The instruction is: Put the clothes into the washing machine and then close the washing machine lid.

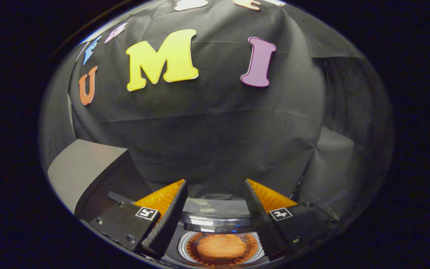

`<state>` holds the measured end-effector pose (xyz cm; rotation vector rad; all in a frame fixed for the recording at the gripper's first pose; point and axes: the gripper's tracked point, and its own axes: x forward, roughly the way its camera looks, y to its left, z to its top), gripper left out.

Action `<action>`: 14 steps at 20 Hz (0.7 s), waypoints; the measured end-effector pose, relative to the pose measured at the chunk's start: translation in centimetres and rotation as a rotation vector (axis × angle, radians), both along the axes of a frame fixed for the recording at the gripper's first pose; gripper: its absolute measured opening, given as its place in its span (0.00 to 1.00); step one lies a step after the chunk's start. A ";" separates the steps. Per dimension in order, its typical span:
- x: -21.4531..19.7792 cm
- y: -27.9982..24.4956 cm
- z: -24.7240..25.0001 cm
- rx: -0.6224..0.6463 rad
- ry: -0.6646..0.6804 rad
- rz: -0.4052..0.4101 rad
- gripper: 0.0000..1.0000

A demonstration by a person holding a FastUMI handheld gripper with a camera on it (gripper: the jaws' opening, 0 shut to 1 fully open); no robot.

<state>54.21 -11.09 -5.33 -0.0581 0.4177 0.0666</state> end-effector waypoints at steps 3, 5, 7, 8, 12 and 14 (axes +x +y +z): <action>-0.9 0.0 -0.2 -0.001 -0.027 0.004 0.94; -1.4 0.0 -0.3 0.000 -0.045 0.002 0.94; -1.7 -0.1 -0.5 0.001 -0.054 0.000 0.94; -1.8 -0.1 -0.6 0.000 -0.056 -0.001 0.94; -2.6 -0.2 -0.9 0.000 -0.072 -0.004 0.94; -3.0 -0.3 -1.1 0.002 -0.087 -0.007 0.94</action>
